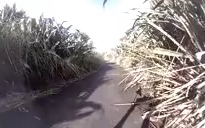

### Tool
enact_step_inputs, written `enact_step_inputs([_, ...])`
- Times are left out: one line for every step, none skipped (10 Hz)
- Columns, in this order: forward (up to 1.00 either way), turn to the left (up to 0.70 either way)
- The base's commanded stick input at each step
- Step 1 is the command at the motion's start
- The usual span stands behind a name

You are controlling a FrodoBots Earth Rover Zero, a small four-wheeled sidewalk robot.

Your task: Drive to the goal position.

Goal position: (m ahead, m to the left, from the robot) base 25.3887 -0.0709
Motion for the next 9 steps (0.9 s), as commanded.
enact_step_inputs([0.0, 0.7])
enact_step_inputs([0.0, 0.7])
enact_step_inputs([0.0, 0.7])
enact_step_inputs([0.0, 0.7])
enact_step_inputs([0.0, 0.7])
enact_step_inputs([0.0, 0.7])
enact_step_inputs([0.0, 0.7])
enact_step_inputs([0.0, 0.7])
enact_step_inputs([0.0, 0.7])
